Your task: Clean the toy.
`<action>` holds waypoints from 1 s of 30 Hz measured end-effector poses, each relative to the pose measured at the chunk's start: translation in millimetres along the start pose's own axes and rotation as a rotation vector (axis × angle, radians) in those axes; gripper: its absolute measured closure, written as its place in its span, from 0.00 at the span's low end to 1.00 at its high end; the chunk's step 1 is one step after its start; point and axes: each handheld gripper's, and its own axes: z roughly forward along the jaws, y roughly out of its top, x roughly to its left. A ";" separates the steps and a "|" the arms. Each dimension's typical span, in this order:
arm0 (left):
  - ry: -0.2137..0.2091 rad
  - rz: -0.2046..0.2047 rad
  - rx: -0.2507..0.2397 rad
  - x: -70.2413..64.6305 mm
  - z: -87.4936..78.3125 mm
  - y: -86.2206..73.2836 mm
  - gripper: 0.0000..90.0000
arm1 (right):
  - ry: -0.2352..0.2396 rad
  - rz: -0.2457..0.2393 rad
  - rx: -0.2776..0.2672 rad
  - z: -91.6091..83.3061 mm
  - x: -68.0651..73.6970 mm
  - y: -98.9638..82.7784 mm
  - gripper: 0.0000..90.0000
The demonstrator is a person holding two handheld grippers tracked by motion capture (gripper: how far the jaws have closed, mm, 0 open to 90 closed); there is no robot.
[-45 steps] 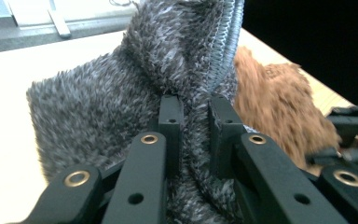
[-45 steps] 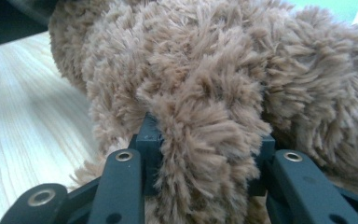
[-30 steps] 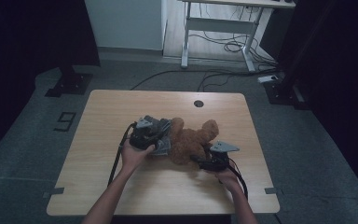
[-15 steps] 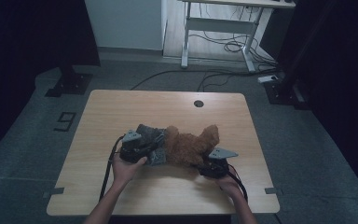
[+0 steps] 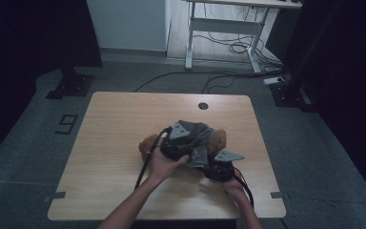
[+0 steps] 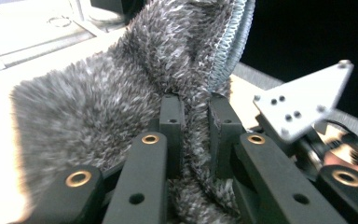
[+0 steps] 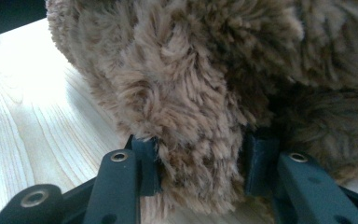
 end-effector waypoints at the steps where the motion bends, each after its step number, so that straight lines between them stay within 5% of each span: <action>1: 0.005 -0.001 0.023 -1.0 11.7 1.3 0.87 | 0.002 0.004 0.000 0.0 -0.1 -0.1 0.64; 4: 0.046 0.014 0.110 -0.7 41.8 -2.4 0.87 | 0.000 0.002 0.003 0.0 -0.6 -0.7 0.65; 7: 0.074 0.057 0.131 -3.1 48.1 -8.0 0.87 | -0.005 0.012 0.017 1.3 -2.0 -2.3 0.65; 11: 0.130 0.088 0.146 -0.4 35.8 -11.9 0.87 | -0.007 0.007 0.017 1.4 -1.3 -2.1 0.65; 18: 0.188 0.024 0.134 36.2 6.0 -36.2 0.88 | -0.001 0.002 0.019 1.4 -1.5 -3.7 0.65; 21: 0.169 -0.025 0.104 51.8 -7.0 -48.1 0.88 | 0.010 0.012 0.015 1.7 -2.7 -4.8 0.65; 30: 0.165 -0.062 0.050 62.9 -35.4 -51.6 0.87 | 0.019 0.029 0.015 2.6 -3.5 -5.6 0.65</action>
